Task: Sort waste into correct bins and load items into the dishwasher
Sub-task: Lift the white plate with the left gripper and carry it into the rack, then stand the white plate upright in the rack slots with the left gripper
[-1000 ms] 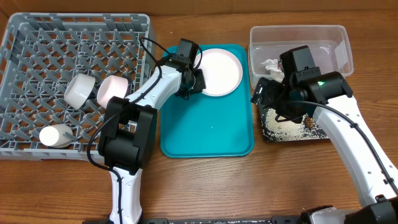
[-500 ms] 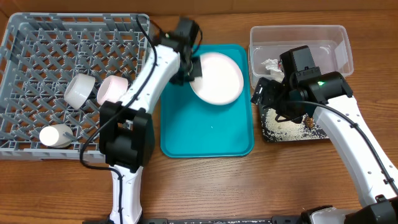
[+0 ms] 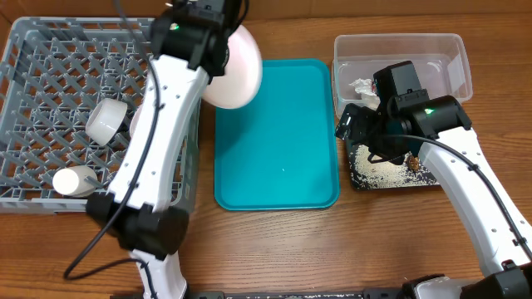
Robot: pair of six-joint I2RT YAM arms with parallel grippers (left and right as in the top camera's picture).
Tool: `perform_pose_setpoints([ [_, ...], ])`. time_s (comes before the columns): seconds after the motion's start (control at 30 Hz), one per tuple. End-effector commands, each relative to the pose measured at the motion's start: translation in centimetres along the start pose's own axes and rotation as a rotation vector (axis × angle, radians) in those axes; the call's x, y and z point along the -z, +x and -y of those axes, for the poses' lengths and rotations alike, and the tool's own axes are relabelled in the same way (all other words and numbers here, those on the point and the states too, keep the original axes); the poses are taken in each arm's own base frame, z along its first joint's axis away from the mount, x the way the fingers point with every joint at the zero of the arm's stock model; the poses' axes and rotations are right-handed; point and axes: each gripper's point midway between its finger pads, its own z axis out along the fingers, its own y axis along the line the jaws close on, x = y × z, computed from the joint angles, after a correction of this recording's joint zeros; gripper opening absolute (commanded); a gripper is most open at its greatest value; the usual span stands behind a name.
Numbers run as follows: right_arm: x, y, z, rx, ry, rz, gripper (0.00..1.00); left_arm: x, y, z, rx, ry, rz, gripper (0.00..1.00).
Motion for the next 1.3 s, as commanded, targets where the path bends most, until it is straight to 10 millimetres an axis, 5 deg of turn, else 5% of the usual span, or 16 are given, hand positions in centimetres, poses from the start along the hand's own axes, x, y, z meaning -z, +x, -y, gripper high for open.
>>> perform_pose_setpoints([
  [0.0,0.5,-0.1,-0.3,0.010,-0.015,0.015,1.00,2.7,-2.3,-6.7,0.006,-0.295,0.143,0.04],
  [0.13,0.5,-0.1,-0.3,0.010,-0.015,0.016,1.00,3.2,-2.4,-9.0,-0.029,-0.442,0.160,0.04],
  [0.47,0.5,-0.1,-0.2,0.010,-0.013,0.012,1.00,0.6,-3.4,-9.4,-0.019,-0.537,0.163,0.04],
  [0.93,0.5,-0.1,-0.2,0.010,-0.013,0.012,1.00,-7.0,-2.5,-5.1,-0.144,-0.614,0.072,0.04],
  [1.27,0.5,0.0,-0.2,0.009,-0.012,0.011,1.00,-8.5,-2.4,-3.5,-0.104,-0.538,0.063,0.04],
])
